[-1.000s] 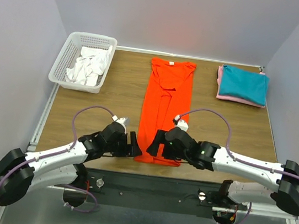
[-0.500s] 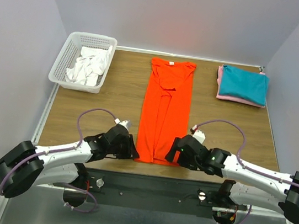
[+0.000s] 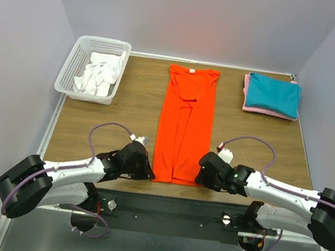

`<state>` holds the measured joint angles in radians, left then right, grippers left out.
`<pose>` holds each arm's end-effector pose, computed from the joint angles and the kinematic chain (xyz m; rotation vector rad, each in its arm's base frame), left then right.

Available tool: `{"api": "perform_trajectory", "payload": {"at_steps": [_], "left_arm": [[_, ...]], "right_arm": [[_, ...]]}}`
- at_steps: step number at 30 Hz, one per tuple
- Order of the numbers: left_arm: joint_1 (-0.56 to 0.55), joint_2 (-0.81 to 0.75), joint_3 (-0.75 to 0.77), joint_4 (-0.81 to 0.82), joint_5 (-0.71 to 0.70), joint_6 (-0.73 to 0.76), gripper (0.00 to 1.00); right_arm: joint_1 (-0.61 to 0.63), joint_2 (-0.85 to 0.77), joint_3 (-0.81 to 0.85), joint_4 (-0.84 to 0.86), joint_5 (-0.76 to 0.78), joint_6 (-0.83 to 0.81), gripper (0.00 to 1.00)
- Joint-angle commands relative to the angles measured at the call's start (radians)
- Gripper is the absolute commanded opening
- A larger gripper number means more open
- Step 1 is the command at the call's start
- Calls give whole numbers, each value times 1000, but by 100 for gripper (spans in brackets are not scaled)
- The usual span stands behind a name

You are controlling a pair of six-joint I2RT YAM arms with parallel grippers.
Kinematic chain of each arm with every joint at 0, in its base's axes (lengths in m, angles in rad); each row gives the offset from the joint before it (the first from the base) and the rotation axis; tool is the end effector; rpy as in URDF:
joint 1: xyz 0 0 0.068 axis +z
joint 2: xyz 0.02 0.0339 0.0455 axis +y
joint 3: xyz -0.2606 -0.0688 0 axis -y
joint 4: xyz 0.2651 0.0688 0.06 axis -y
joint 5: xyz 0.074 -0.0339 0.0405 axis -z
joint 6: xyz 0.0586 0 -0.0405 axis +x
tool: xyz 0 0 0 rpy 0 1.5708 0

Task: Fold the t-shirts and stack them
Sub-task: Fold the tshirt

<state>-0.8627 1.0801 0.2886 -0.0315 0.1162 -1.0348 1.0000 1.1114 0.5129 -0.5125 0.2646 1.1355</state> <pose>0.1354 -0.1686 0.1000 -0.1670 2.6381 -0.9322 0.1292 0.1728 0.1303 0.2635 2.6557 0.3758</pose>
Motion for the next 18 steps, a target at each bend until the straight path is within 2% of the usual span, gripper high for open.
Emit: {"api": "perform_trajectory", "payload": {"at_steps": [1, 4, 5, 7, 13, 18], "left_arm": [[-15, -11, -11, -25, -26, -10, 0], [-25, -23, -14, -28, -27, -25, 0], [-32, -28, -17, -33, -30, -36, 0], [-36, -37, -23, -34, -32, -44, 0], [-61, -100, -28, -68, -12, -76, 0], [-62, -196, -14, -91, -27, -84, 0]], "right_arm": [[-4, 33, 4, -18, 15, 13, 57], [-4, 25, -23, -20, 15, 30, 46], [-4, 24, -39, -20, 16, 39, 36], [-4, 22, -45, -18, 10, 37, 30], [-3, -16, -62, 2, -83, -10, 1], [-3, -104, -59, 2, -102, -43, 1]]}}
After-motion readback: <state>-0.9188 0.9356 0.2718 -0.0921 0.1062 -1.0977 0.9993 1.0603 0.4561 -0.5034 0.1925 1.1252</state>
